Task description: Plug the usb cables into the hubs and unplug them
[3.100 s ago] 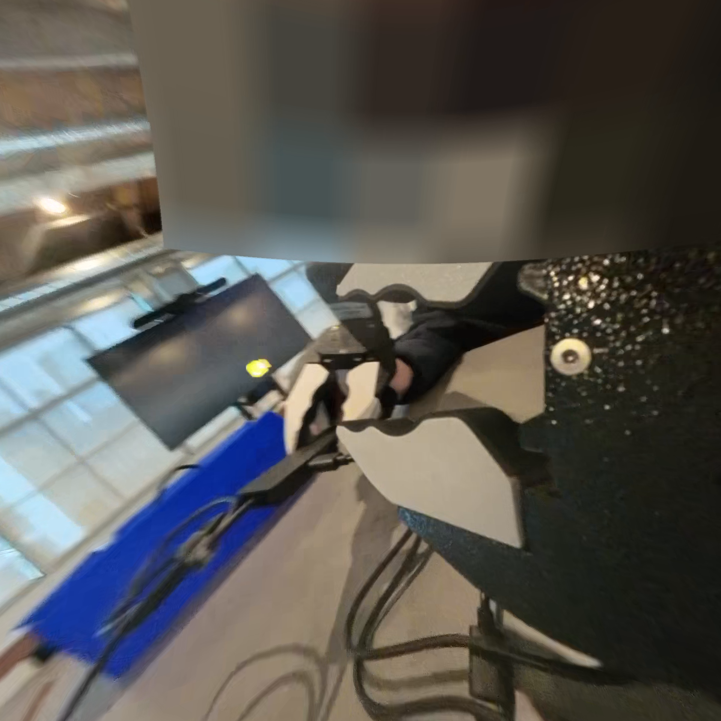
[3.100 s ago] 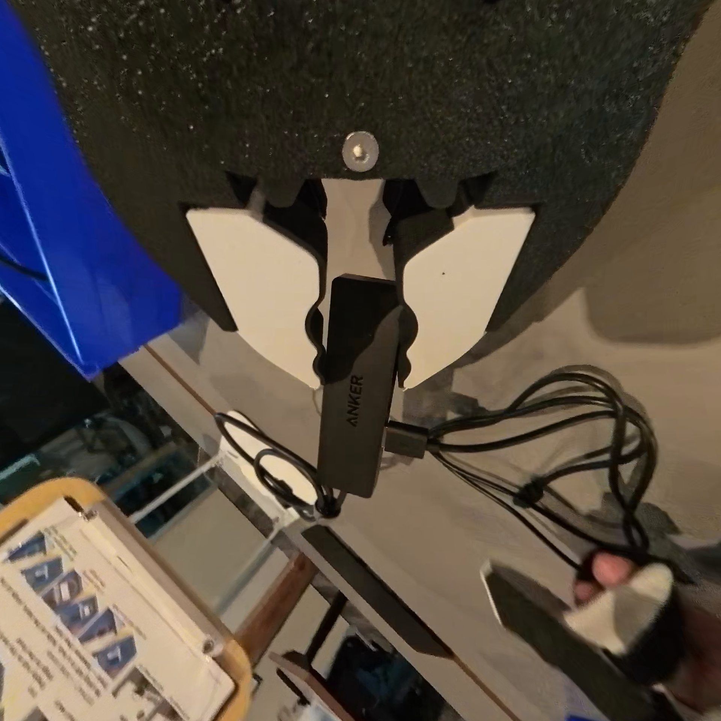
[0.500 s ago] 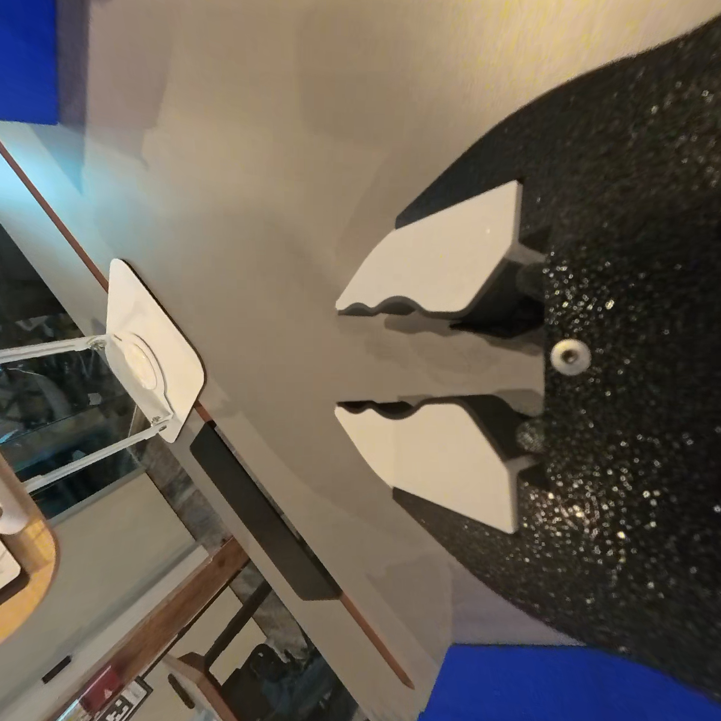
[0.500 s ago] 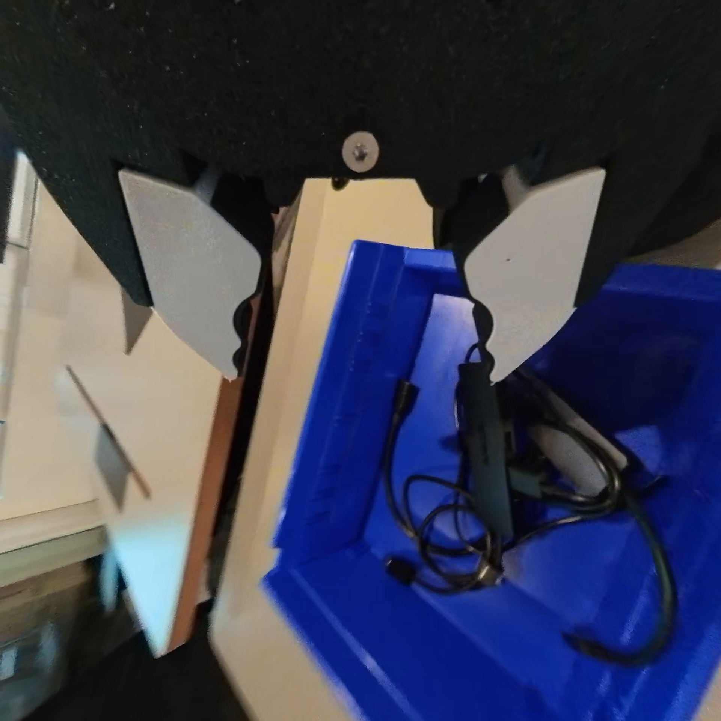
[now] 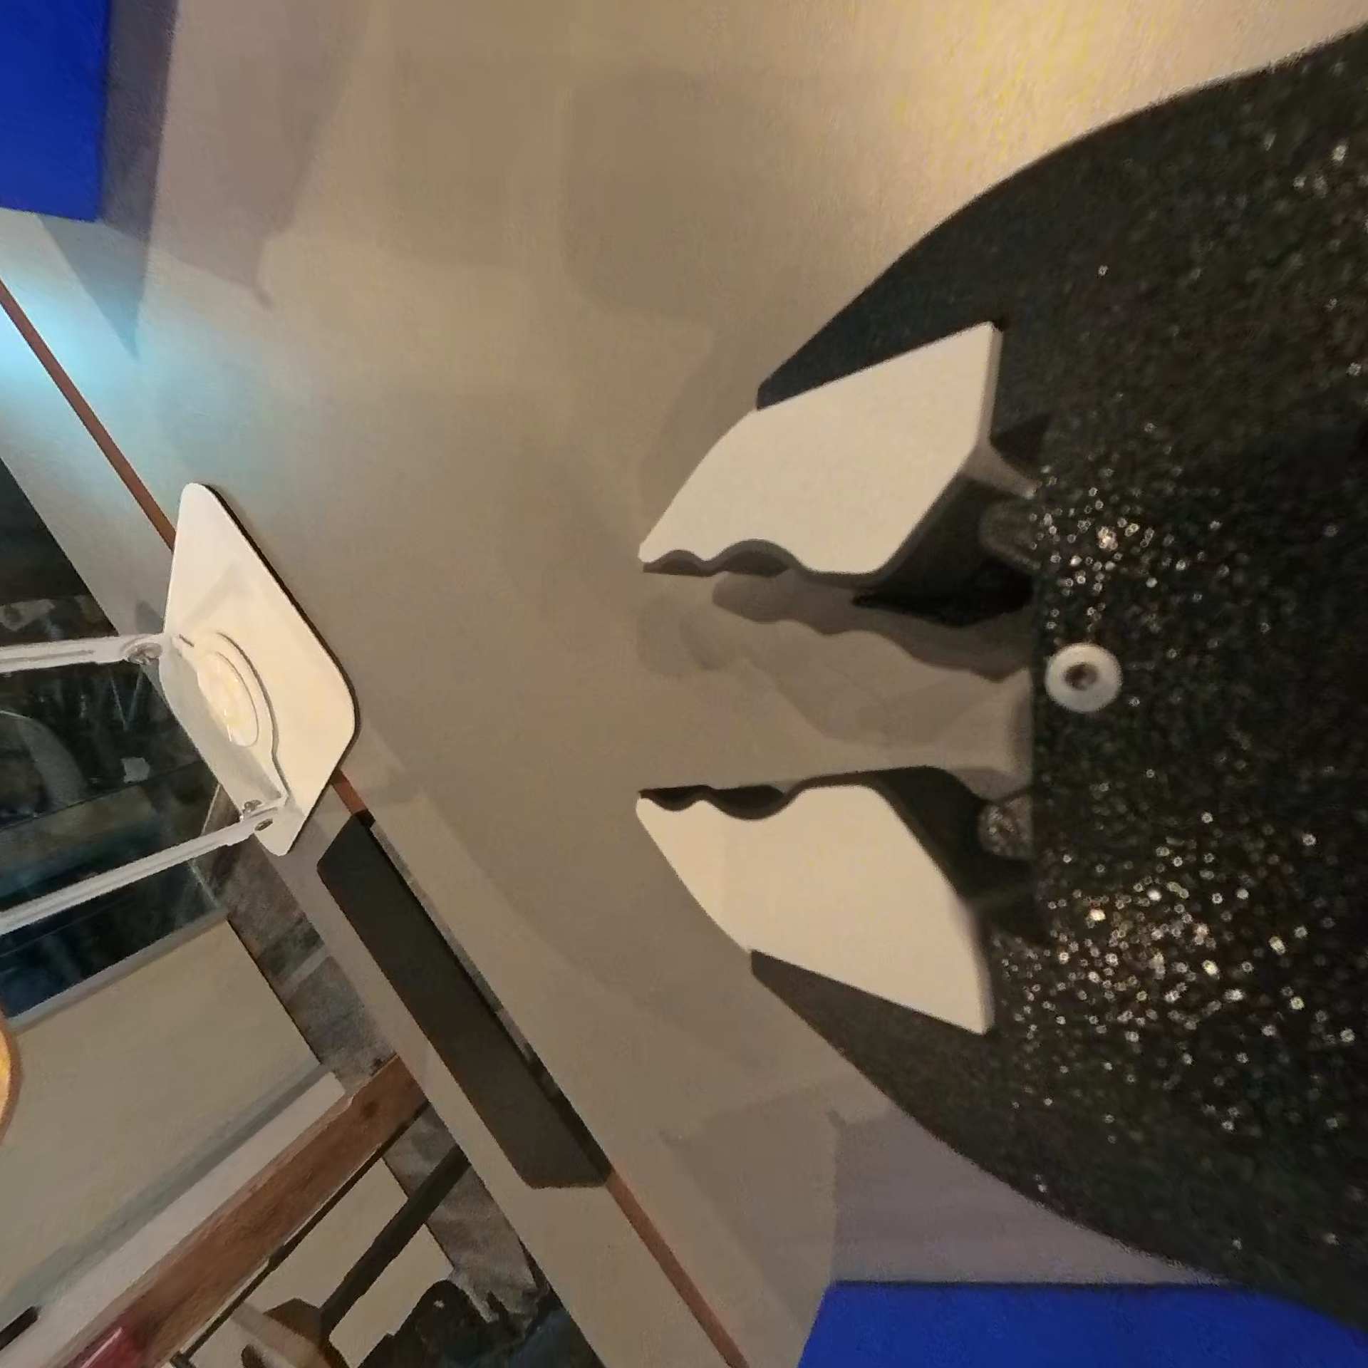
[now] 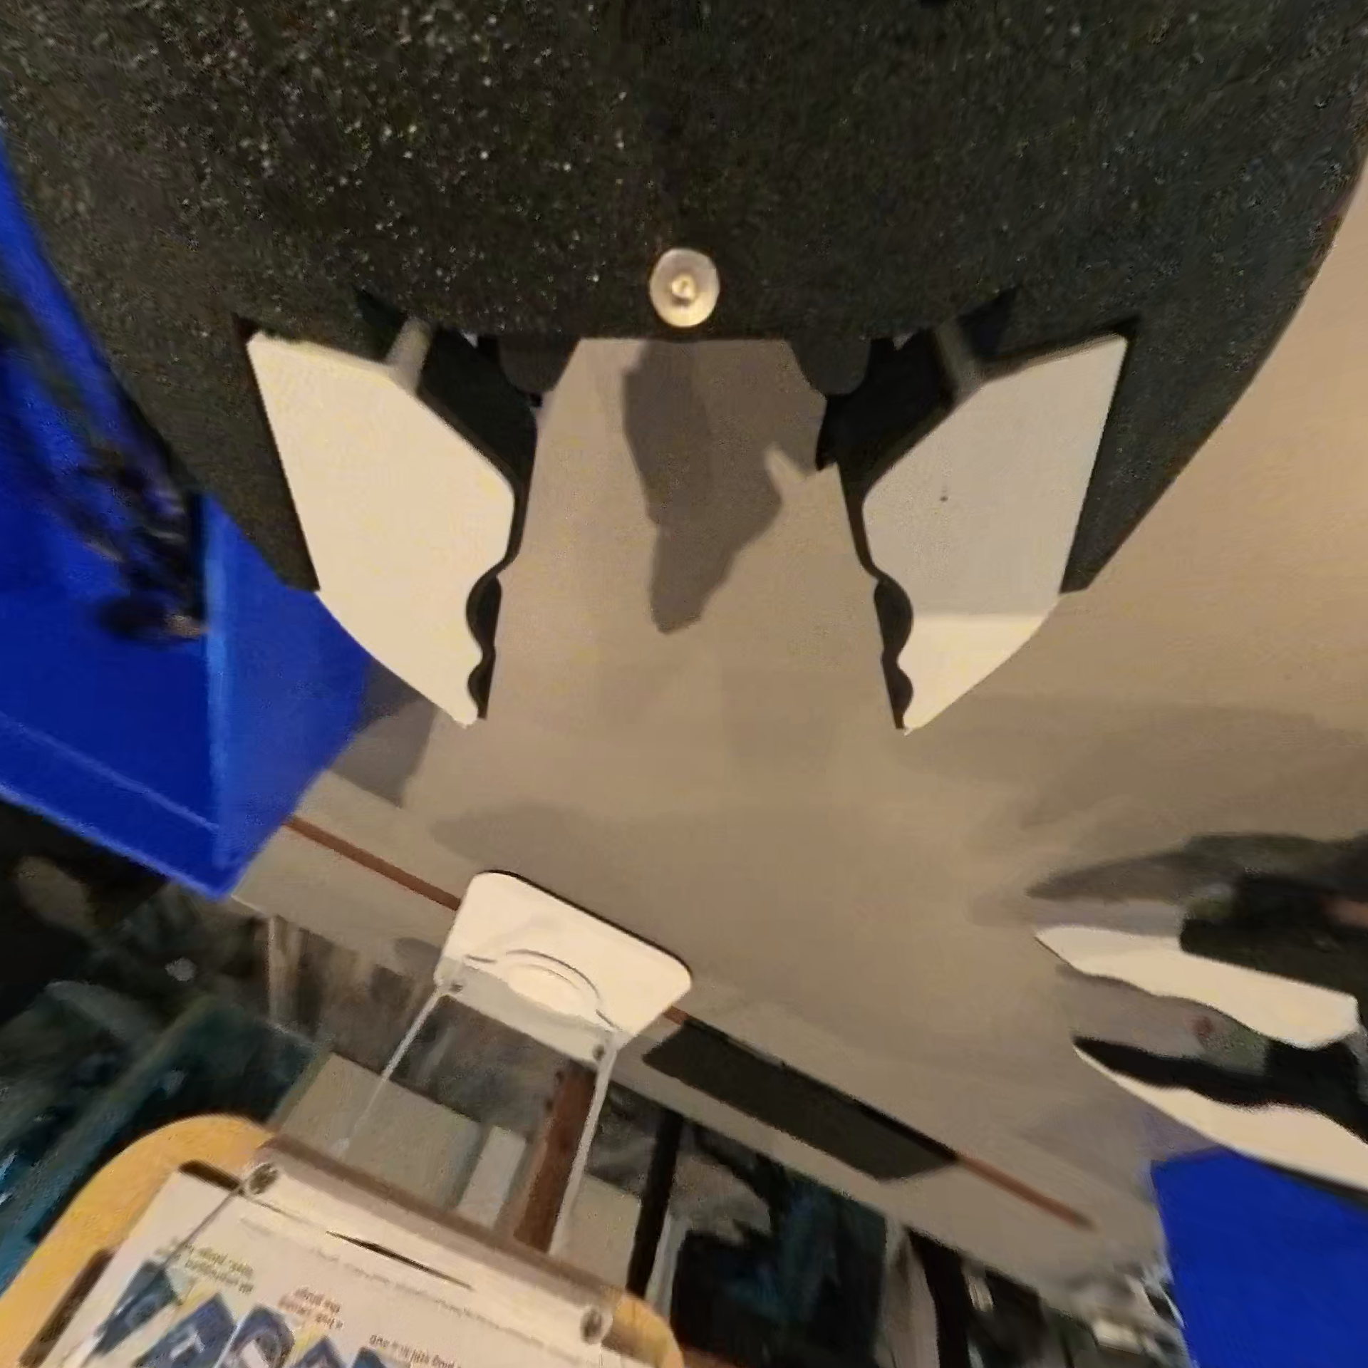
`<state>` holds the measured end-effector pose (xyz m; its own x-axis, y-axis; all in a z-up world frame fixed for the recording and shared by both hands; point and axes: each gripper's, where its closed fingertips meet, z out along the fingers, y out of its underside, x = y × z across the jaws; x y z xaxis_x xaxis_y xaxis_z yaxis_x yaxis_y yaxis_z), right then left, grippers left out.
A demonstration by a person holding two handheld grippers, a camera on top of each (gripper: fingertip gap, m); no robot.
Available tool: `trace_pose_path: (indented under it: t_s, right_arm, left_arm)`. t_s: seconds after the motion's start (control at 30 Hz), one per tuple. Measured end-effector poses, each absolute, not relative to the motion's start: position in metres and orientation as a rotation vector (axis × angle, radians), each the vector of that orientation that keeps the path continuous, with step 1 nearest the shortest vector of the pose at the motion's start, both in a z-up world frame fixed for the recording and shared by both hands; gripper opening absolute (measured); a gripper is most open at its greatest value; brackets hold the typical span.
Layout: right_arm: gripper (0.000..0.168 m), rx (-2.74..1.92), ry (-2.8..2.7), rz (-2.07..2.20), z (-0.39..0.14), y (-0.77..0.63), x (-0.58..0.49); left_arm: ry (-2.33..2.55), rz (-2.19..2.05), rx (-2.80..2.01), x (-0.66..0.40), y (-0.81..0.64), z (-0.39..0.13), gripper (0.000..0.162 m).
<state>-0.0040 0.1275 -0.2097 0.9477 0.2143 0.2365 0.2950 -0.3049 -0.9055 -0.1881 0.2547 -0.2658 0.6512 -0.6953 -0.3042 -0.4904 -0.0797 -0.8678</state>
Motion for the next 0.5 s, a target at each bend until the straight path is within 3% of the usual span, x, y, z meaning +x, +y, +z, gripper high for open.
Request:
trace_pose_path:
  t_s: [0.23,0.43,0.5]
  right_arm:
    - [0.098,-1.839,-0.429,0.066,-0.239,0.135,-0.029]
    - [0.102,-1.699,-0.425,0.049,-0.222,0.133,-0.034]
    - [0.102,-1.649,-0.415,0.009,-0.213,0.132,-0.03]
  left_arm:
    - [0.989,-0.194,-1.711,-0.185,0.255,-0.266,0.062]
    - [1.006,-0.173,-1.658,-0.182,0.252,-0.263,0.064]
    - [1.046,-0.223,-1.635,-0.177,0.245,-0.26,0.048]
